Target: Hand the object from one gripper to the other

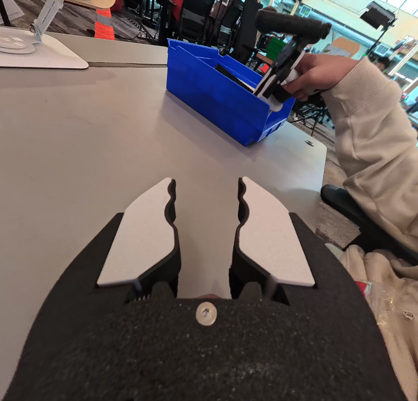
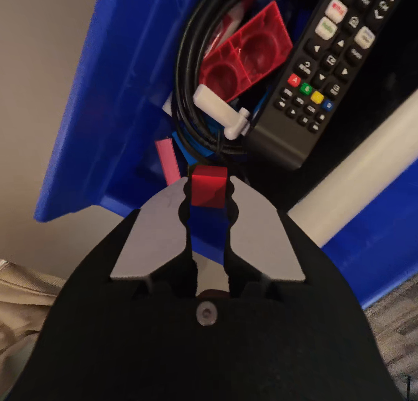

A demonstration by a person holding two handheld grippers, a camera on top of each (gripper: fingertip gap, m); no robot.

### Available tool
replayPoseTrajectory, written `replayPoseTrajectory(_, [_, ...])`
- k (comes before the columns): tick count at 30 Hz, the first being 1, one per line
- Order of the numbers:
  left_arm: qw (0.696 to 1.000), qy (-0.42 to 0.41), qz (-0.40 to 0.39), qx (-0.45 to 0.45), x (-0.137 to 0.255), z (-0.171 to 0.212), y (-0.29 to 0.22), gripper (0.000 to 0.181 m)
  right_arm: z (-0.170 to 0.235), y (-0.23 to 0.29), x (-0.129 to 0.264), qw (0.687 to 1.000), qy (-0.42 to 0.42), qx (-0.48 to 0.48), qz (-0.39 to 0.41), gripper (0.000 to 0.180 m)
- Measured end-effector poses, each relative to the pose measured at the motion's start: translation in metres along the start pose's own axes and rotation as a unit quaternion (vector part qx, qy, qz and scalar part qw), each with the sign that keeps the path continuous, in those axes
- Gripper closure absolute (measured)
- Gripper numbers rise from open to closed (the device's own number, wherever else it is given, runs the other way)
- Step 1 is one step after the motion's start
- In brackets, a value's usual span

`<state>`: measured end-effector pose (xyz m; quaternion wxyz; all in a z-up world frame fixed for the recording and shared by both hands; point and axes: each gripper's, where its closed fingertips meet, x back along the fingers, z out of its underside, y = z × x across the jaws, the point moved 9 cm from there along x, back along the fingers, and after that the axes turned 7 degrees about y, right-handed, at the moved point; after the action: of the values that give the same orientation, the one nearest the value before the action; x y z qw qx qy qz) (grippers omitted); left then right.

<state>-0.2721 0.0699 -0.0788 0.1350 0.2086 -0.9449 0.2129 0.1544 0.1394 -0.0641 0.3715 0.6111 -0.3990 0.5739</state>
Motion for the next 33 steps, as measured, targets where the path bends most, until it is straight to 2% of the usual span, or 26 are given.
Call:
replayPoseTrajectory(8, [1.0, 0.01, -0.015, -0.001, 0.003, 0.001, 0.004, 0.128, 0.004, -0.001, -0.011, 0.998, 0.045, 0.006, 0.033, 0.151])
replayPoseTrajectory(13, [0.999, 0.027, -0.033, -0.026, -0.001, 0.002, 0.002, 0.124, 0.002, 0.002, -0.015, 0.999, 0.038, 0.027, 0.028, 0.15])
replayPoseTrajectory(16, [0.997, 0.035, -0.058, -0.048, 0.001, 0.002, -0.001, 0.119, 0.004, 0.003, 0.0, 0.999, 0.016, 0.033, 0.033, 0.134])
replayPoseTrajectory(19, [0.993, 0.019, -0.088, -0.08, 0.008, -0.004, -0.006, 0.117, 0.012, 0.008, 0.054, 0.993, -0.088, 0.044, 0.062, 0.123])
replayPoseTrajectory(21, [0.99, 0.009, -0.105, -0.089, 0.015, -0.007, -0.011, 0.122, 0.019, 0.018, 0.1, 0.975, -0.191, 0.055, 0.102, 0.124])
replayPoseTrajectory(23, [0.989, -0.003, -0.116, -0.09, 0.022, -0.009, -0.016, 0.12, 0.025, 0.035, 0.137, 0.938, -0.31, 0.067, 0.143, 0.126])
replayPoseTrajectory(25, [0.989, -0.019, -0.122, -0.085, 0.03, -0.008, -0.021, 0.11, 0.026, 0.06, 0.158, 0.888, -0.426, 0.085, 0.147, 0.121])
replayPoseTrajectory(26, [0.988, -0.023, -0.131, -0.08, 0.034, -0.006, -0.022, 0.106, 0.027, 0.073, 0.157, 0.87, -0.469, 0.077, 0.132, 0.123])
replayPoseTrajectory(28, [0.986, -0.024, -0.147, -0.08, 0.04, 0.002, -0.022, 0.099, 0.024, 0.102, 0.134, 0.852, -0.513, 0.08, 0.058, 0.126])
replayPoseTrajectory(31, [0.982, -0.013, -0.168, -0.085, 0.045, 0.01, -0.019, 0.097, 0.013, 0.147, 0.066, 0.862, -0.498, 0.058, -0.075, 0.126])
replayPoseTrajectory(33, [0.982, -0.006, -0.168, -0.081, 0.047, 0.013, -0.016, 0.101, 0.011, 0.181, 0.021, 0.866, -0.479, 0.064, -0.129, 0.123])
